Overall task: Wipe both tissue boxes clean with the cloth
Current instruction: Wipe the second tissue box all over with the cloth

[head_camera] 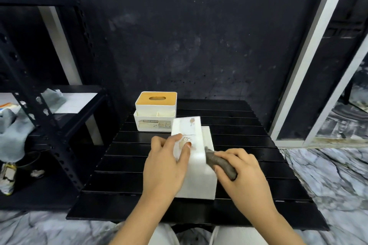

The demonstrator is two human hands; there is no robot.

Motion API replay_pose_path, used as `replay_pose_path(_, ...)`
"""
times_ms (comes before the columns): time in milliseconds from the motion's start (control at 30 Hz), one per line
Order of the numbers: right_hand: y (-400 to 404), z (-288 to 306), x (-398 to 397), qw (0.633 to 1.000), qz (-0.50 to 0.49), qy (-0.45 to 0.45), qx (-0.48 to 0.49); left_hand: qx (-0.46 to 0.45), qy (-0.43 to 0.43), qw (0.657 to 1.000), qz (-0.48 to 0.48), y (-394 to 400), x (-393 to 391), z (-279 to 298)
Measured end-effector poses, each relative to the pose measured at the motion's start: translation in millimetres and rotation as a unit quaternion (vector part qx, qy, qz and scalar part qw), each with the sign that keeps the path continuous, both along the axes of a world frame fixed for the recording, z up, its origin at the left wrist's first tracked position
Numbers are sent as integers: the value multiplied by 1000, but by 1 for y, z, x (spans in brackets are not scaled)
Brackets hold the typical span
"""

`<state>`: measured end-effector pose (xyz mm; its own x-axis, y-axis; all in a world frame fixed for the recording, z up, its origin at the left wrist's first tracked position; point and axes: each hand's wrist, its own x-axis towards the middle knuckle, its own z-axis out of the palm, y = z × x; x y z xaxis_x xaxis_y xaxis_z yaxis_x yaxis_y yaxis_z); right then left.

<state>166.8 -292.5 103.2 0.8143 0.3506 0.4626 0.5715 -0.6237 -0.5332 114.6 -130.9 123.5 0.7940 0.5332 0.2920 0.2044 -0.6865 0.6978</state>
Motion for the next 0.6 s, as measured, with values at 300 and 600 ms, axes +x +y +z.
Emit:
replay_pose_path(300, 0, -1, 24, 995, -84, 39, 20, 177, 55, 980, -68, -2, -18, 0)
replay_pose_path(600, -3, 5, 34, 991, -40, 122, 34, 213, 88, 969, -85, 4, -6, 0)
